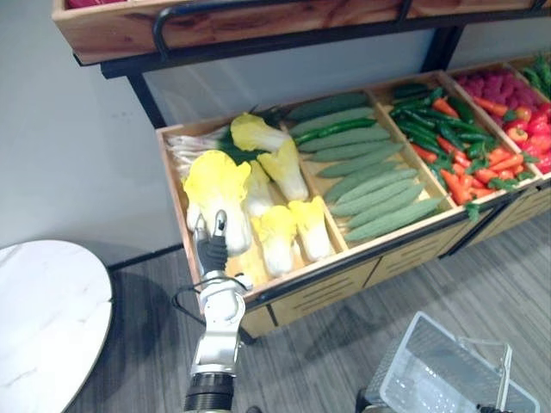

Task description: Pick vegetable in the basket

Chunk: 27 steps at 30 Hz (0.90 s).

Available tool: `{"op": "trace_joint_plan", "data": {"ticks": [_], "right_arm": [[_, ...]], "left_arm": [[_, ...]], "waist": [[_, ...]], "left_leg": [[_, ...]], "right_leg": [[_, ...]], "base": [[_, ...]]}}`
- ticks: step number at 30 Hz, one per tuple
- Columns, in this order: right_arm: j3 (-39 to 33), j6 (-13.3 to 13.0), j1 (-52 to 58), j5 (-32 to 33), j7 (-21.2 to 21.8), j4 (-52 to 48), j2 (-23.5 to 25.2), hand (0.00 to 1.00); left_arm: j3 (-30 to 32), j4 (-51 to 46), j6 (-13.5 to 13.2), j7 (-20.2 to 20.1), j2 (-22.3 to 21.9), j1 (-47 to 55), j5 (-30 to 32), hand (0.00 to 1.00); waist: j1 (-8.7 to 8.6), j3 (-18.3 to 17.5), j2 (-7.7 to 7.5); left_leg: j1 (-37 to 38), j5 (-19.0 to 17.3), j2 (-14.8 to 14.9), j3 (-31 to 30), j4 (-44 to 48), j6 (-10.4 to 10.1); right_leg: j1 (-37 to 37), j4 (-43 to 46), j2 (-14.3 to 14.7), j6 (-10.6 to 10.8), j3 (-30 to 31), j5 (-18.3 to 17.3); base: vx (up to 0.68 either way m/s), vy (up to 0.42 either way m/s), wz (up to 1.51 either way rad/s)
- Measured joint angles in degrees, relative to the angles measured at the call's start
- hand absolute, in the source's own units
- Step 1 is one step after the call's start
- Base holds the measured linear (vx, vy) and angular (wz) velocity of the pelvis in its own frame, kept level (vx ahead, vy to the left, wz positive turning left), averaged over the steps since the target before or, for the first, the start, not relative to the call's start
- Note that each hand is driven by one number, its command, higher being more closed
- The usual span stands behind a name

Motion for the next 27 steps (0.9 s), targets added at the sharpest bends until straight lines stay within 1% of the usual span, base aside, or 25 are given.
{"op": "trace_joint_plan", "data": {"ticks": [2,4,6,8,9,11,12,13,14,16,18,22,25,27], "right_arm": [[1.42,-0.03,-0.04,-0.3,0.37,-0.07,-1.72,1.0],[2.88,-0.05,-0.4,-2.24,0.61,-1.01,-4.01,1.0],[5.22,-0.12,0.12,-2.87,1.54,-3.25,-6.6,1.0],[8.94,-0.49,1.01,-4.55,3.12,-6.76,-10.26,1.0],[11.86,-1.07,1.23,-5.55,4.19,-9.31,-13.19,1.0],[15.16,-1.74,1.09,-6.64,5.39,-12.46,-16.06,1.0],[18.58,-3.2,0.95,-6.7,6.74,-15.5,-18.98,1.0],[19.76,-3.8,0.83,-6.71,7.34,-16.69,-20.1,1.0],[21.75,-4.96,0.71,-6.73,8.22,-18.7,-22.15,1.0],[24.32,-5.63,0.47,-6.73,9.46,-20.73,-24.5,1.0],[28.71,-7.33,-0.28,-6.74,11.42,-23.33,-27.69,1.0],[33.25,-8.88,-1.89,-6.71,13.54,-24.53,-30.23,1.0],[36.93,-8.98,-2.71,-6.71,14.73,-25.6,-31.59,1.0],[39.16,-8.98,-2.78,-6.7,15.58,-27.42,-31.94,1.0]], "left_arm": [[-0.09,-1.56,-0.22,-0.71,0.39,0.11,-0.01,1.0],[-0.21,-3.25,-1.06,-1.51,1.11,0.16,-0.04,1.0],[-0.74,-4.33,-1.65,-2.32,1.93,0.18,-0.18,1.0],[-1.38,-5.27,-1.97,-3.64,2.79,0.34,-0.2,1.0],[-2.27,-5.72,-2.47,-4.54,3.52,0.51,-0.27,1.0],[-3.23,-6.21,-3.15,-5.81,4.36,0.82,-0.56,1.0],[-4.43,-6.99,-3.54,-7.15,5.01,1.54,-0.71,1.0],[-4.95,-7.28,-3.65,-7.72,5.29,1.81,-0.71,1.0],[-6.08,-7.52,-3.69,-8.69,5.93,2.14,-0.71,1.0],[-8.08,-7.62,-3.96,-10.3,6.56,2.4,-0.71,1.0],[-10.45,-8.19,-5.37,-12.44,6.93,2.97,-0.79,1.0],[-13.83,-9.76,-6.65,-14.86,7.67,4.31,-2.96,1.0],[-16.07,-9.82,-7.04,-16.0,8.29,4.35,-3.11,1.0],[-18.73,-9.84,-7.48,-17.15,8.54,4.31,-5.25,1.0]], "waist": [[-0.01,-0.54,-0.19],[-0.1,-0.68,-0.25],[-0.22,-0.69,-0.27],[-0.29,-0.69,-0.26],[-0.32,-0.7,-0.24],[-0.34,-0.71,-0.22],[-0.33,-0.72,-0.22],[-0.41,-0.72,-0.22],[-0.46,-0.72,-0.2],[-0.45,-0.72,-0.18],[-0.46,-0.75,-0.11],[-0.48,-0.76,0.06],[-0.43,-0.79,0.47],[-0.43,-0.85,0.58]], "left_leg": [[-0.05,-0.01,-0.04,0.55,0.0,0.0],[0.01,0.02,-0.1,1.07,0.01,0.03],[0.34,0.03,-0.14,1.32,0.01,0.04],[0.85,0.02,-0.14,1.93,0.02,0.03],[1.01,0.01,-0.12,2.54,0.02,0.02],[0.92,0.0,-0.08,3.41,0.03,0.01],[0.99,0.0,-0.04,4.74,0.05,0.01],[1.03,0.0,-0.04,5.24,0.06,0.01],[1.4,-0.01,-0.08,6.15,0.05,0.0],[2.45,-0.1,-0.08,7.51,0.04,-0.11],[3.64,-0.62,-0.16,9.7,0.01,-0.41],[4.56,-1.08,-0.79,13.27,-0.01,-0.47],[6.01,-1.48,-1.32,15.92,-0.02,-0.52],[7.34,-2.0,-1.5,18.28,-0.02,-0.7]], "right_leg": [[-0.51,0.03,0.01,0.12,0.61,0.11],[-0.87,-0.09,0.02,0.55,1.2,0.52],[-0.87,-0.2,0.04,0.68,1.59,0.72],[-0.87,-0.16,0.14,0.71,2.34,0.79],[-1.09,-0.19,0.25,0.74,2.91,0.97],[-1.9,-0.25,0.47,0.81,3.99,1.48],[-2.46,-0.86,0.76,0.73,5.34,2.21],[-2.74,-0.88,0.84,0.72,5.84,2.36],[-2.98,-0.94,0.96,0.69,6.79,2.6],[-2.86,-0.89,1.17,0.71,8.06,2.75],[-3.29,-0.9,1.56,0.68,10.54,3.22],[-4.67,-1.23,1.84,0.91,14.24,4.02],[-4.7,-1.7,1.95,1.14,16.95,4.92],[-4.74,-1.71,2.14,1.34,19.16,5.2]], "base": [[0.0,0.003,-0.16],[0.02,0.003,-0.13],[0.03,0.002,-0.08],[0.02,0.001,-0.16],[0.01,-0.002,-0.22],[0.0,-0.002,-0.31],[-0.01,-0.003,-0.39],[-0.02,-0.006,-0.47],[-0.01,-0.007,-0.36],[-0.01,-0.004,-0.38],[-0.03,-0.001,-0.51],[-0.05,-0.001,-0.51],[-0.03,0.0,-0.44],[-0.04,-0.012,-0.43]]}}
